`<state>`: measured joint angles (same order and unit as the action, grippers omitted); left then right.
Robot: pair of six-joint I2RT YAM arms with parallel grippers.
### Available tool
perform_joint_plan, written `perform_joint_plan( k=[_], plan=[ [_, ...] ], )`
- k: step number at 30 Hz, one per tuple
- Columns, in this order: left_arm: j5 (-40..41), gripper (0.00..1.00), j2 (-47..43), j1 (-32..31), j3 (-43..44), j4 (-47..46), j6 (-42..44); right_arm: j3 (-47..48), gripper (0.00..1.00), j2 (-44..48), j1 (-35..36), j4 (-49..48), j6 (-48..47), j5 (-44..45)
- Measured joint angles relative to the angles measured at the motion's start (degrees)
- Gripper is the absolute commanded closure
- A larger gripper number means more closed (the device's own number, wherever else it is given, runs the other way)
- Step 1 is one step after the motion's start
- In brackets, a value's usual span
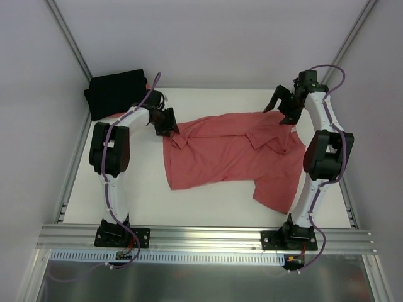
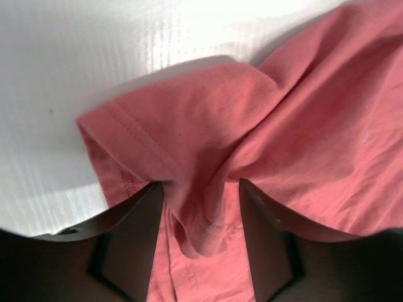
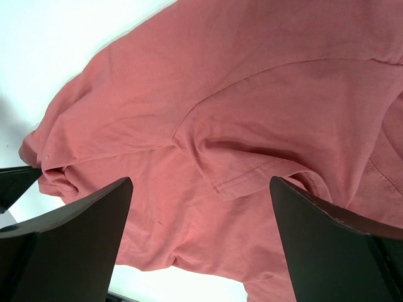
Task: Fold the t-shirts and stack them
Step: Fold the flattened tshirt in 1/3 of the way
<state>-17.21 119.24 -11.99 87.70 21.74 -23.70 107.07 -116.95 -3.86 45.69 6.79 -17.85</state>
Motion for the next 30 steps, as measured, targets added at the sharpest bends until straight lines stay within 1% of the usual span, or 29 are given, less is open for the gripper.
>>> perform_joint_plan(
  k=[1, 3, 8, 10, 11, 12, 14, 15, 16, 18, 19, 24, 28, 30],
  plan=[
    [0.31, 0.42, 0.00, 0.00, 0.00, 0.26, 0.33, -0.02, 0.03, 0.00, 0.00, -0.02, 0.02, -0.13],
    [1.03, 0.40, 0.00, 0.04, 0.00, 0.92, 0.55, -0.02, 0.03, 0.00, 0.00, 0.00, 0.04, -0.33],
    [1.95, 0.41, 0.00, 0.04, 0.00, 1.62, 0.70, -0.02, 0.03, 0.00, 0.00, 0.00, 0.04, -0.66],
    [2.56, 0.44, 0.00, 0.04, 0.02, 1.62, 0.76, -0.02, 0.03, 0.00, 0.00, 0.00, 0.04, -0.66],
    [2.82, 0.46, 0.00, 0.04, 0.02, 1.62, 0.79, -0.02, 0.03, 0.00, 0.00, 0.00, 0.04, -0.68],
    [2.91, 0.55, 0.00, 0.07, 0.09, 1.66, 0.81, -0.02, 0.03, 0.00, 0.00, 0.00, 0.04, -0.68],
    [3.41, 0.69, 0.00, 0.07, 0.68, 2.01, 1.01, -0.04, 0.03, 0.00, 0.00, 0.00, 0.04, -0.68],
    [3.82, 0.78, 0.00, 0.07, 1.11, 2.23, 1.05, -0.04, 0.03, 0.00, 0.00, 0.00, 0.04, -0.70],
    [4.13, 0.82, 0.00, 0.07, 1.60, 2.36, 1.14, -0.04, 0.03, 0.00, 0.00, 0.00, 0.04, -0.70],
    [4.44, 0.86, 0.00, 0.07, 2.62, 2.58, 1.51, -0.04, 0.03, 0.00, 0.00, -0.02, 0.04, -0.72],
    [4.48, 0.90, 0.00, 0.09, 3.08, 2.62, 1.68, -0.07, 0.03, 0.00, 0.00, 0.00, 0.07, -0.72],
    [4.76, 0.93, 0.00, 0.11, 4.11, 2.78, 1.84, -0.07, 0.03, 0.00, 0.00, -0.02, 0.07, -0.94],
    [4.96, 1.00, 0.09, 0.11, 4.13, 3.10, 1.86, -0.04, 0.03, 0.00, 0.00, -0.02, 0.13, -1.14],
    [5.29, 1.00, 0.24, 0.11, 4.13, 3.13, 1.88, -0.07, 0.03, 0.00, 0.00, -0.02, 0.24, -1.16]
  ],
)
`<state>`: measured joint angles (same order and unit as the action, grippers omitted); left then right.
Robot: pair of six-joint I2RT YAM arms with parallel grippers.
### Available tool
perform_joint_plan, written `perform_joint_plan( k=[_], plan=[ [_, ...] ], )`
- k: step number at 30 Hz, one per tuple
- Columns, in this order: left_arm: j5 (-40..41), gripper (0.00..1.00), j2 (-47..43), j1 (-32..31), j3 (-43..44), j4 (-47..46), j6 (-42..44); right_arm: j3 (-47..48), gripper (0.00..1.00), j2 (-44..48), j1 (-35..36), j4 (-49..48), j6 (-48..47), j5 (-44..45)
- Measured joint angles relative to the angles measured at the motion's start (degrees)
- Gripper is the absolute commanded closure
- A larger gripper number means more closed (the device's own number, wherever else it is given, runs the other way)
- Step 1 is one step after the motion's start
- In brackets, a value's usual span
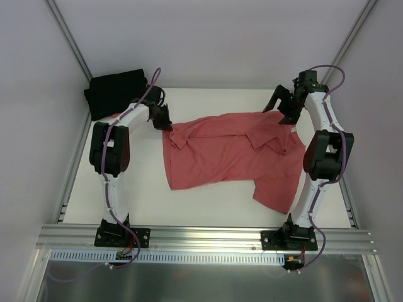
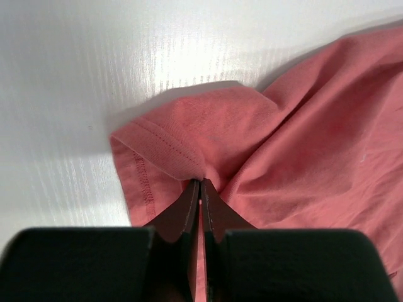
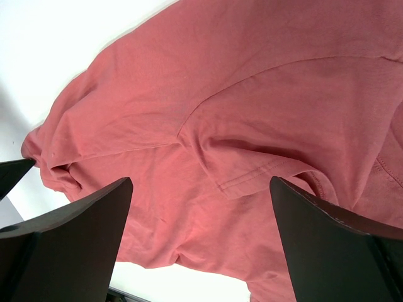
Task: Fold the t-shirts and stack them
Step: Fold the flattened tshirt in 1/3 of the way
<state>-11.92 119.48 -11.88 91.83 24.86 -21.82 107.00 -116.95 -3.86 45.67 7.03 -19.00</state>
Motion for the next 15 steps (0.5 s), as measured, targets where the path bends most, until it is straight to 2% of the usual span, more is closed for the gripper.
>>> perform_joint_plan(
  k=[8, 15],
  plan=[
    [1.55, 1.00, 0.44, 0.76, 0.31, 0.46, 0.00, 0.02, 0.03, 0.00, -0.07, 0.02, 0.11, -0.46],
    [4.17, 1.00, 0.46, 2.78, 4.42, 0.81, -0.09, -0.48, 0.03, 0.00, -0.26, 0.02, 0.07, -0.68]
  ],
)
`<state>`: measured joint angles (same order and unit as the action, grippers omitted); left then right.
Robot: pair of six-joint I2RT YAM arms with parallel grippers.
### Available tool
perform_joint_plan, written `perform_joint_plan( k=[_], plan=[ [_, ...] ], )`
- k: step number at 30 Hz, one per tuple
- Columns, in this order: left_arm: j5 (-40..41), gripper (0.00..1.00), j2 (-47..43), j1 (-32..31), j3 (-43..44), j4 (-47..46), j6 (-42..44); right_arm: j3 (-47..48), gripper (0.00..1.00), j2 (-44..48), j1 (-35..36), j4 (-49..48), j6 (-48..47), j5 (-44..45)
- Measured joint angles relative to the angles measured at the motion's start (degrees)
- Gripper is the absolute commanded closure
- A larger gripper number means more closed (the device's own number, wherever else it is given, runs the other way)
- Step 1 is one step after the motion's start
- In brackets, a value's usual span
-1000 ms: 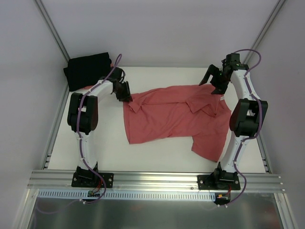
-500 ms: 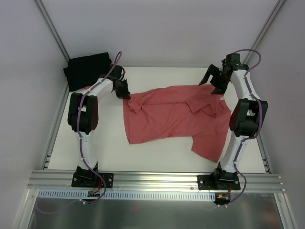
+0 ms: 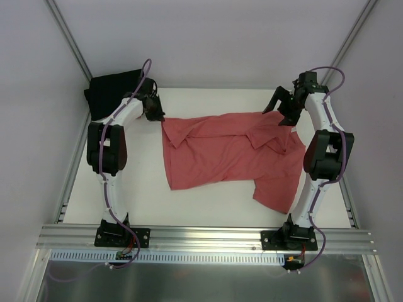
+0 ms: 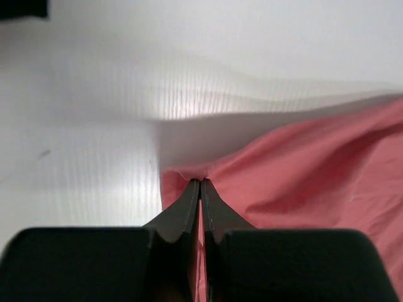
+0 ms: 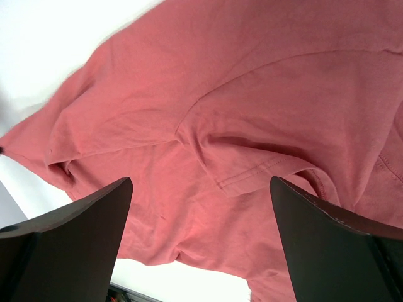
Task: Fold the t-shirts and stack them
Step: Fold the flattened tshirt in 1/3 of the way
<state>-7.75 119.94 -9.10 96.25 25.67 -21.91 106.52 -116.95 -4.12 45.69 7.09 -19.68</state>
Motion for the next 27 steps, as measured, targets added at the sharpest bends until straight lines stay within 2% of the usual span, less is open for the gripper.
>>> perform_joint_plan(
  k=[11, 13, 14, 15, 22, 27],
  plan=[
    [0.83, 1.00, 3.61, 2.51, 9.62, -0.11, -1.05, -0.92, 0.03, 0.00, -0.04, 0.42, -0.11, -0.13],
    [0.76, 0.58, 5.11, 2.73, 10.40, 0.00, -1.51, -0.92, 0.03, 0.00, -0.04, 0.74, -0.26, -0.13],
    [0.72, 0.32, 5.92, 2.84, 10.86, -0.09, -1.46, -0.92, 0.03, 0.00, -0.04, 1.01, -0.31, -0.13],
    [0.57, 0.02, 6.75, 3.10, 11.34, -0.04, -1.51, -0.92, 0.03, 0.00, -0.04, 1.25, -0.33, -0.13],
    [-0.59, 0.01, 8.22, 3.96, 11.61, 0.02, -2.05, -1.64, 0.03, 0.24, -0.04, 1.90, -1.05, -0.07],
    [-3.96, 0.01, 0.68, 4.09, 0.96, -3.17, -0.90, -10.40, 0.03, 5.11, -0.07, 1.46, -2.64, 0.74]
  ],
)
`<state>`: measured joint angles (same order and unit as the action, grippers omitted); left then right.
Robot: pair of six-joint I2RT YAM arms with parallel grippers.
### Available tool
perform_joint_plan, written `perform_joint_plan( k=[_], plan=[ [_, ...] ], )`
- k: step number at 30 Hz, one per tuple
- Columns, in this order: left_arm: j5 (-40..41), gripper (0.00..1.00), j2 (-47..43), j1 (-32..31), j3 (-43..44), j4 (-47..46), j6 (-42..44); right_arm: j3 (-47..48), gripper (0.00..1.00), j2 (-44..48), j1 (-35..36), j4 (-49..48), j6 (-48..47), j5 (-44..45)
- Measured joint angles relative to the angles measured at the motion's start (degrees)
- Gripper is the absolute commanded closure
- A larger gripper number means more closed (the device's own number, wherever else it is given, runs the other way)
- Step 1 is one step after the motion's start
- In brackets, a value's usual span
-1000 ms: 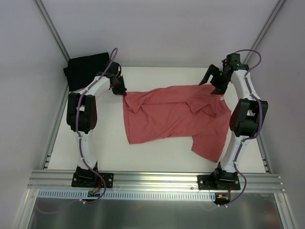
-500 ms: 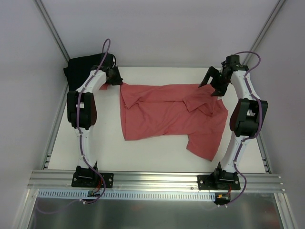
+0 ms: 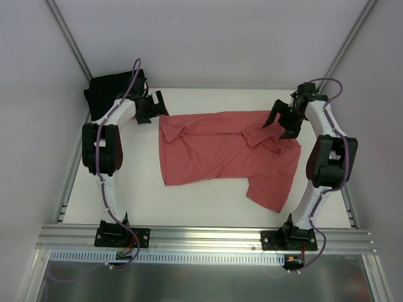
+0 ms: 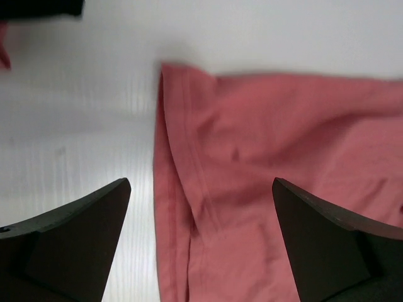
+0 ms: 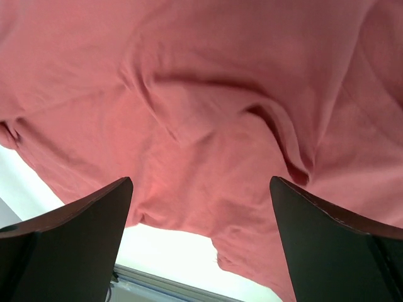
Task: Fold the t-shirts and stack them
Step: Fold the flattened tshirt in 1/3 of the way, then grap the side of the flattened tshirt closest away from the robot with both arms
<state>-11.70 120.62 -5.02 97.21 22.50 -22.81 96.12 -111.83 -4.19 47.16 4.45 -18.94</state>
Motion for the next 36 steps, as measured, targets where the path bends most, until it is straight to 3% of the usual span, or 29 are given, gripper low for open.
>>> perform_joint_plan(
  k=[3, 9, 14, 19, 25, 36],
  plan=[
    [-2.97, 0.08, -8.87, 0.00, -9.20, -0.92, 0.68, -9.29, 0.03, 6.67, -0.07, -1.05, -0.61, 0.17],
    [-7.32, 0.09, -31.45, -0.68, -27.71, 0.28, 2.91, -27.02, 0.03, 21.79, -0.09, -4.17, -0.66, 0.02],
    [-6.62, 0.09, -42.38, -5.25, -35.06, 5.75, 4.66, -36.37, 0.03, 32.06, -0.09, -6.05, -0.63, -0.13],
    [-4.66, 0.10, -47.34, -12.59, -44.15, 9.29, 4.15, -44.04, 0.03, 39.08, -0.09, -7.98, -0.63, -0.70],
    [-3.30, 0.11, -50.12, -14.53, -54.27, 12.41, 1.70, -49.86, 0.03, 46.90, -0.13, -7.13, -0.48, 0.42],
    [-0.15, 0.11, -49.20, -14.53, -56.85, 7.85, -0.37, -57.57, 0.03, 56.41, -0.35, -7.41, 3.10, 3.80]
  ],
)
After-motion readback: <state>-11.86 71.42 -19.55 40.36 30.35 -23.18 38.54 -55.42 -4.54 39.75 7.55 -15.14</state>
